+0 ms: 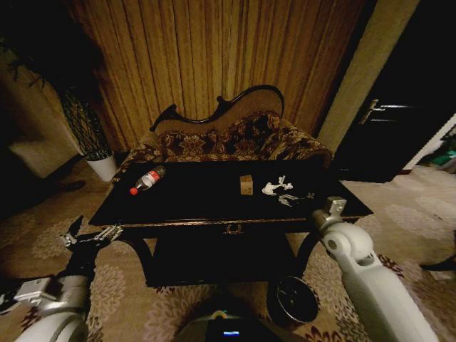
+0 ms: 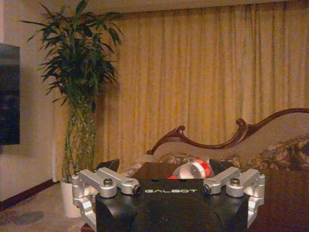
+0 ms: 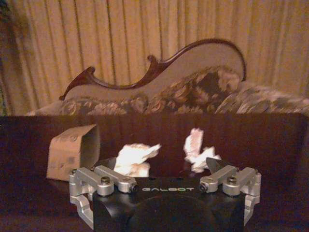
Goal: Move to the front of the table and place the trash on the table into the trash bin.
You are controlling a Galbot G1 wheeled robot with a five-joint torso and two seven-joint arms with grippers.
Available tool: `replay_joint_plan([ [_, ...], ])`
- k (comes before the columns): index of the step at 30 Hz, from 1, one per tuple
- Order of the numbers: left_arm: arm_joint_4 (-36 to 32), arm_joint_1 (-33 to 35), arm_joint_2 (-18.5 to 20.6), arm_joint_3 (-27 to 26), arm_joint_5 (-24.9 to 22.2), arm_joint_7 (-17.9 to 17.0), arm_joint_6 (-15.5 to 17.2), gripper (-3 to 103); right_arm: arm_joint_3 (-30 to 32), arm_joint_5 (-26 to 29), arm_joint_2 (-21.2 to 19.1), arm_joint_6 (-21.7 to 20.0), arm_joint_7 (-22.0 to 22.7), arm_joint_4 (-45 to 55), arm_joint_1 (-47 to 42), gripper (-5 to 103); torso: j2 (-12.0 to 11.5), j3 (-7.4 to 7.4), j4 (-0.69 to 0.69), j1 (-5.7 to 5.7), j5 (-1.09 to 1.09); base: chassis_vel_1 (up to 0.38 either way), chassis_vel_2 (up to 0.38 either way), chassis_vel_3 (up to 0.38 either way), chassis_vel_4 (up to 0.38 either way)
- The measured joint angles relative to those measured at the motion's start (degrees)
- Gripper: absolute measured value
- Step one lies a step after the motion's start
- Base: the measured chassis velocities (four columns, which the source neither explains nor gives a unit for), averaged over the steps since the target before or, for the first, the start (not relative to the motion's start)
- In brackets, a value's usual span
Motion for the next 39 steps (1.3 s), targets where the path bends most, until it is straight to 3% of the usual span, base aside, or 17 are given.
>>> replay_joint_plan([
  [10, 0.0, -0.3, -0.6, -0.1, 0.1, -0.5, 0.1, 100, -5.6, 2.8, 1.0, -2.1, 1.2, -2.8, 4.5, 100, 0.0, 0.00, 0.00, 0.00, 0.00, 0.000, 0.000, 0.000, 0.000],
  [25, 0.0, -0.1, -0.8, -0.3, 0.5, -1.0, 0.1, 100, -9.5, 1.6, 1.9, -2.0, 1.5, -6.5, 9.7, 102, 0.0, 0.00, 0.00, 0.00, 0.00, 0.000, 0.000, 0.000, 0.000],
  [27, 0.0, -0.1, -0.9, -0.3, 0.5, -1.2, 0.1, 100, -9.9, 1.3, 2.0, -1.9, 1.6, -6.7, 10.1, 93, 0.0, 0.00, 0.00, 0.00, 0.00, 0.000, 0.000, 0.000, 0.000],
  [30, 0.0, -0.2, -0.9, -0.3, 0.5, -1.2, 0.1, 100, -10.0, 1.1, 2.0, -1.8, 1.7, -6.8, 10.1, 88, 0.0, 0.00, 0.00, 0.00, 0.00, 0.000, 0.000, 0.000, 0.000],
  [32, 0.0, -0.3, -0.8, -0.2, 0.5, -1.2, 0.1, 100, -10.0, 0.9, 2.0, -1.6, 1.7, -6.9, 10.0, 78, 0.0, 0.00, 0.00, 0.00, 0.00, 0.000, 0.000, 0.000, 0.000],
  [35, 0.0, -0.4, -0.9, -0.1, 0.5, -1.2, 0.1, 100, -10.0, 0.9, 1.9, -1.5, 1.7, -7.0, 10.0, 72, 0.0, 0.00, 0.00, 0.00, 0.00, 0.000, 0.000, 0.000, 0.000],
  [37, 0.0, -0.4, -0.9, 0.0, 0.5, -1.2, 0.1, 100, -9.8, 0.8, 1.7, -1.4, 1.7, -7.0, 10.0, 56, 0.0, 0.00, 0.00, 0.00, 0.00, 0.000, 0.000, 0.000, 0.000],
  [39, 0.0, -0.4, -0.9, 0.0, 0.5, -1.2, 0.1, 100, -9.8, 0.8, 1.7, -1.4, 1.7, -7.1, 10.0, 56, 0.0, 0.00, 0.00, 0.00, 0.00, 0.000, 0.000, 0.000, 0.000],
])
